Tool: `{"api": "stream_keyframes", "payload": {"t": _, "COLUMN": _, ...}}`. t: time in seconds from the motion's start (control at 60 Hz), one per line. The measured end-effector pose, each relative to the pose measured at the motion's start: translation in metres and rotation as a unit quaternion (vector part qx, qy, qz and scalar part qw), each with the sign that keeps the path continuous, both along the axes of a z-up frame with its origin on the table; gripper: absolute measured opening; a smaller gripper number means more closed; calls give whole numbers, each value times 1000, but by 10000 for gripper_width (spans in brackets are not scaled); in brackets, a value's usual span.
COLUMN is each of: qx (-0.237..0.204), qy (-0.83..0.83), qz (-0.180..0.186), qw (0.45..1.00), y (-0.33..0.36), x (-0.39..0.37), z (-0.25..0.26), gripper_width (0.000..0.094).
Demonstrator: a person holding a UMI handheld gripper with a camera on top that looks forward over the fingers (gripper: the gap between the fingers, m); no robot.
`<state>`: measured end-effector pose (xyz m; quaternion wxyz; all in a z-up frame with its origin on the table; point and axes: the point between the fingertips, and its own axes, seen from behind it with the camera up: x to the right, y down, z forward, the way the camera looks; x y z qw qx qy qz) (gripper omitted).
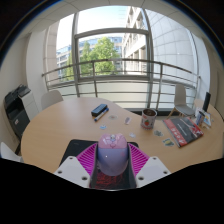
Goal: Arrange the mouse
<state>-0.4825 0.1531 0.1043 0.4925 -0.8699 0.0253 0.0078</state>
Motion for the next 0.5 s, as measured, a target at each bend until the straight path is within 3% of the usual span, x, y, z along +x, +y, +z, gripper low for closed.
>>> {"api": "stream_keyframes", "payload": {"t": 0.133, "qx": -74, "qy": 0, "qz": 16, "qw": 997, "y": 6, "x": -41, "z": -90, "gripper_width": 491}}
{"api": "stream_keyframes", "payload": {"t": 0.25, "qx": -107, "qy": 3, "qz": 10, "qw": 994, "y": 4, "x": -49, "z": -120, "gripper_width": 555}}
{"api": "stream_keyframes", "payload": {"t": 0.3, "qx": -102, "qy": -9, "qz": 13, "qw": 995, "y": 3, "x": -49, "z": -115, "gripper_width": 599}}
{"api": "stream_keyframes", "payload": {"t": 0.367, "qx": -102, "qy": -16, "qz": 16, "qw": 995, "y": -4, "x": -51, "z": -100, "gripper_width": 842}}
{"api": "stream_keyframes", "payload": {"t": 0.5, "qx": -83, "qy": -37, "qz": 5, "qw": 996, "y": -32, "x": -50, "z": -47, "gripper_width": 853}}
